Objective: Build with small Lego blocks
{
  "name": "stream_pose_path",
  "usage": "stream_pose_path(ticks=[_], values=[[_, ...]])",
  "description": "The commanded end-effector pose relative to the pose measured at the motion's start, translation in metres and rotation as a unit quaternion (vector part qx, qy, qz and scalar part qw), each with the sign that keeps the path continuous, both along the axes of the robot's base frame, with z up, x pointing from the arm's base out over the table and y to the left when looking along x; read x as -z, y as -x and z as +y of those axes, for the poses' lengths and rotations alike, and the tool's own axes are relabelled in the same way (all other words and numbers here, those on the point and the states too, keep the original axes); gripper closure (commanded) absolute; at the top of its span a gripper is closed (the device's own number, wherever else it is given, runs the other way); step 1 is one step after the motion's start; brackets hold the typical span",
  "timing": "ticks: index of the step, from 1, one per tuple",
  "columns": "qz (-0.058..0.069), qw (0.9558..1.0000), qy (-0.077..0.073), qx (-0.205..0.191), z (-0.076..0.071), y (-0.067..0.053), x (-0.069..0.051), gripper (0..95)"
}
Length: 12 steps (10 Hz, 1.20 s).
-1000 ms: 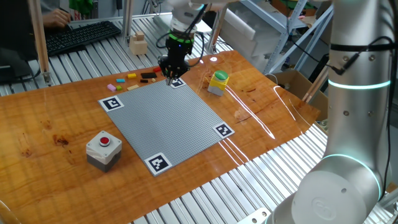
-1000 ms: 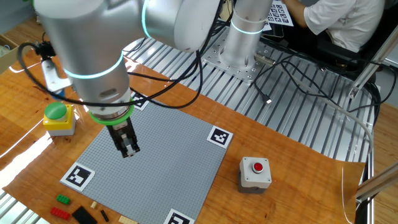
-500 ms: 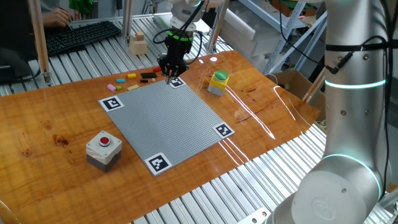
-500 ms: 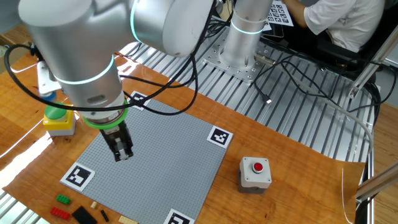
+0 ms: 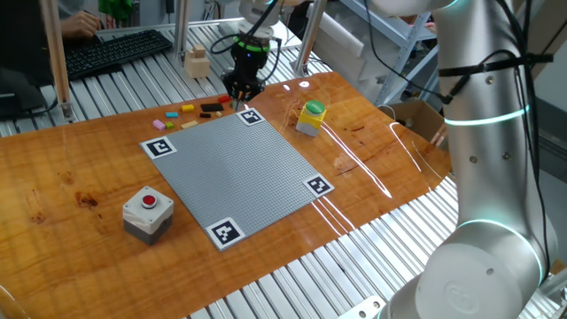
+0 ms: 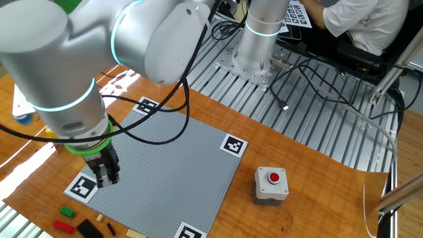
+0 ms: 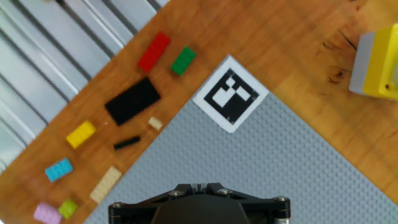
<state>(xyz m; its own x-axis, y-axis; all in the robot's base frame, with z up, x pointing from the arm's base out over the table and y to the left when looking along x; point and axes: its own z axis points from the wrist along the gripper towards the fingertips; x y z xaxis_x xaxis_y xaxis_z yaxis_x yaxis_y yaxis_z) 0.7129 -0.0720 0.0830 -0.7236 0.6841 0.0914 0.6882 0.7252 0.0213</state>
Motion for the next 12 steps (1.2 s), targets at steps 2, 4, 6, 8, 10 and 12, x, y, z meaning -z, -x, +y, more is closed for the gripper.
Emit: stream_pose_path(ticks=[2,4,6,8,10,12], values=[[-0.017,0.9971,0.011,0.073,-0.010,-0.019,0.011,95.0],[-0.016,0.9969,0.009,0.076,-0.019,-0.029,0.016,95.0],[-0.016,0.9946,0.009,0.102,-0.026,-0.041,0.019,95.0],[-0.014,0.9891,0.010,0.146,-0.033,-0.054,0.026,76.0],[-0.025,0.9845,0.010,0.173,-0.039,-0.065,0.032,76.0],[-0.028,0.9829,0.010,0.181,-0.045,-0.073,0.034,76.0]])
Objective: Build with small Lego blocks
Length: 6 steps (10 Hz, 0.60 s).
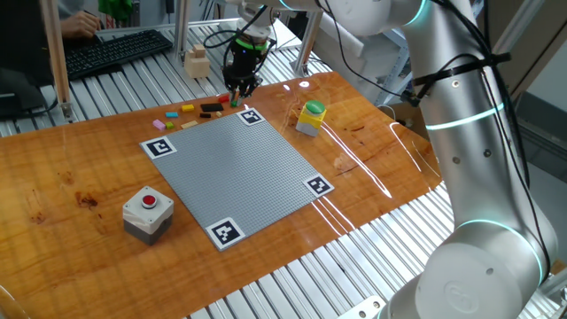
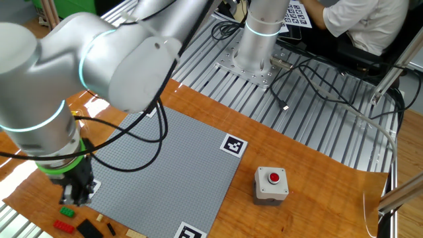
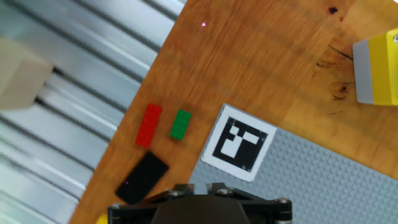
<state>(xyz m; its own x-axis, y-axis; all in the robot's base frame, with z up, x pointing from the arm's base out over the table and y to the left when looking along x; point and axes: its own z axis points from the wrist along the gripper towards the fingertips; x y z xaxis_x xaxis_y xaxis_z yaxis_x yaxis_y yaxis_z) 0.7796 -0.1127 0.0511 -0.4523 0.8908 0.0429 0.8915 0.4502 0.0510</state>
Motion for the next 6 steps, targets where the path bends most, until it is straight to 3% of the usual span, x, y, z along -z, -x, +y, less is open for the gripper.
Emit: stream_pose_path(ticks=[1,6], values=[[-0.006,0.9998,-0.004,0.021,-0.010,-0.011,0.002,76.0],[-0.022,0.9989,-0.007,0.041,-0.022,-0.009,0.009,76.0]])
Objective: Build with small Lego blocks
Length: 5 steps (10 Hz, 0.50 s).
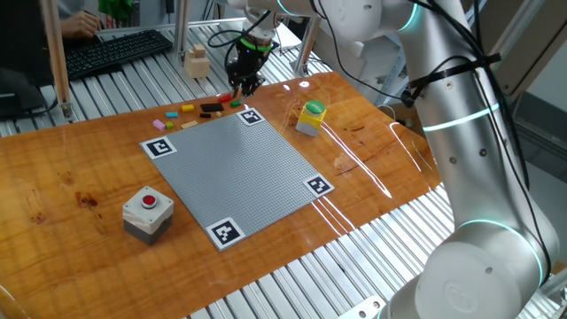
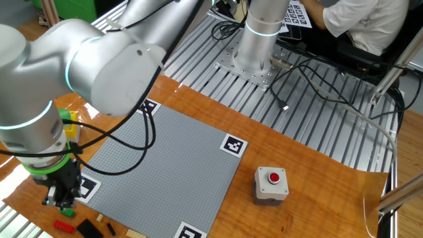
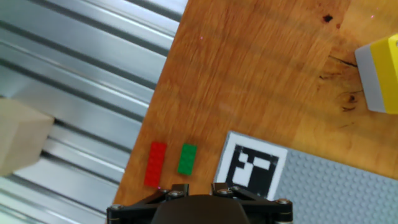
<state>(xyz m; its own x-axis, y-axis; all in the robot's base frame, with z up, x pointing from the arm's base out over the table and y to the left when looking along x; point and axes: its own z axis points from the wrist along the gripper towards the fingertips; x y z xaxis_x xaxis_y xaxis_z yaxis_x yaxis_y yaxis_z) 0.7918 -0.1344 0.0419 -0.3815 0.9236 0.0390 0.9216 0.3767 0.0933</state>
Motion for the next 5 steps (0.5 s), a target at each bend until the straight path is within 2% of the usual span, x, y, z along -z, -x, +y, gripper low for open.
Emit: stream_pose_path(ticks=[1,3,4,5], values=[[-0.004,1.0000,-0.001,0.004,-0.003,0.004,0.003,76.0],[-0.006,1.0000,0.006,0.003,-0.004,0.004,0.013,76.0],[0.000,1.0000,0.009,0.000,-0.003,0.004,0.014,76.0],[0.004,0.9999,0.010,-0.003,-0.005,0.004,0.009,76.0]])
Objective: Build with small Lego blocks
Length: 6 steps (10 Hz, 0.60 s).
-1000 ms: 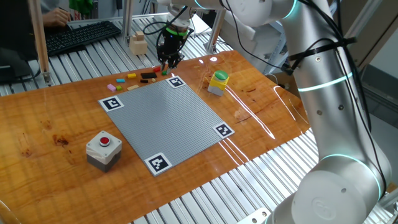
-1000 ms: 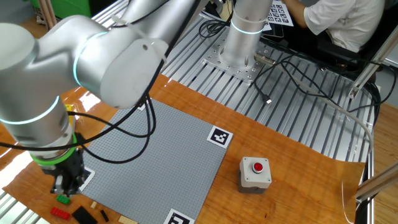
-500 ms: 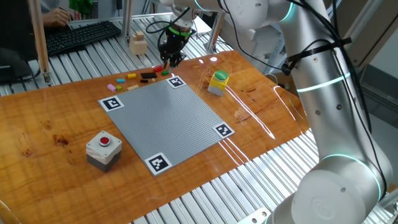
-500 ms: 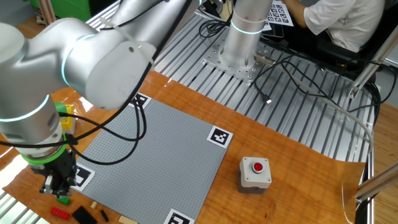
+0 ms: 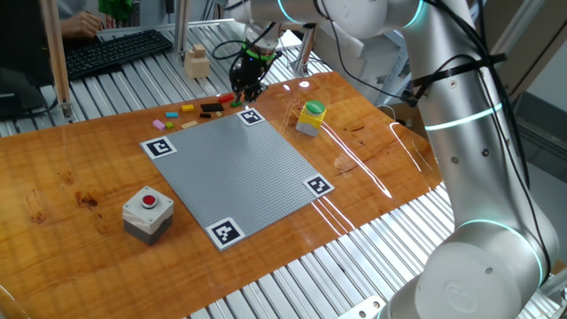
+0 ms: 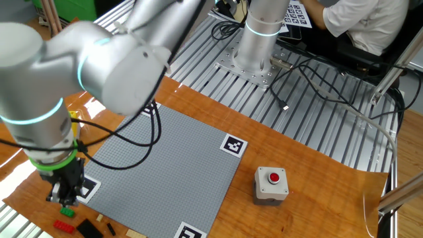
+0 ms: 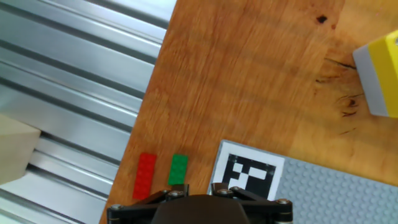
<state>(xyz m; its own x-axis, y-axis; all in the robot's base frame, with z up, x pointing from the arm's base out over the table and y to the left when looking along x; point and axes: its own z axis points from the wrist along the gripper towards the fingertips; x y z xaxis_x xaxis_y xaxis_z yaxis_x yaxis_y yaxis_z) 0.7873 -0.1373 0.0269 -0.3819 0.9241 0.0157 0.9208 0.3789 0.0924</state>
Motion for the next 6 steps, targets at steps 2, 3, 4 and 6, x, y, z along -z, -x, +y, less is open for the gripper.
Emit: stream_pose_path(ticks=[2,3,4,6], values=[[0.012,0.9999,0.003,0.006,-0.0052,0.0001,-0.0084,76.0],[0.013,0.9999,0.001,0.007,-0.0052,0.0001,-0.0084,76.0],[0.017,0.9998,0.002,0.007,-0.0052,0.0001,-0.0084,76.0],[0.023,0.9997,0.000,0.011,-0.0052,0.0001,-0.0084,95.0]])
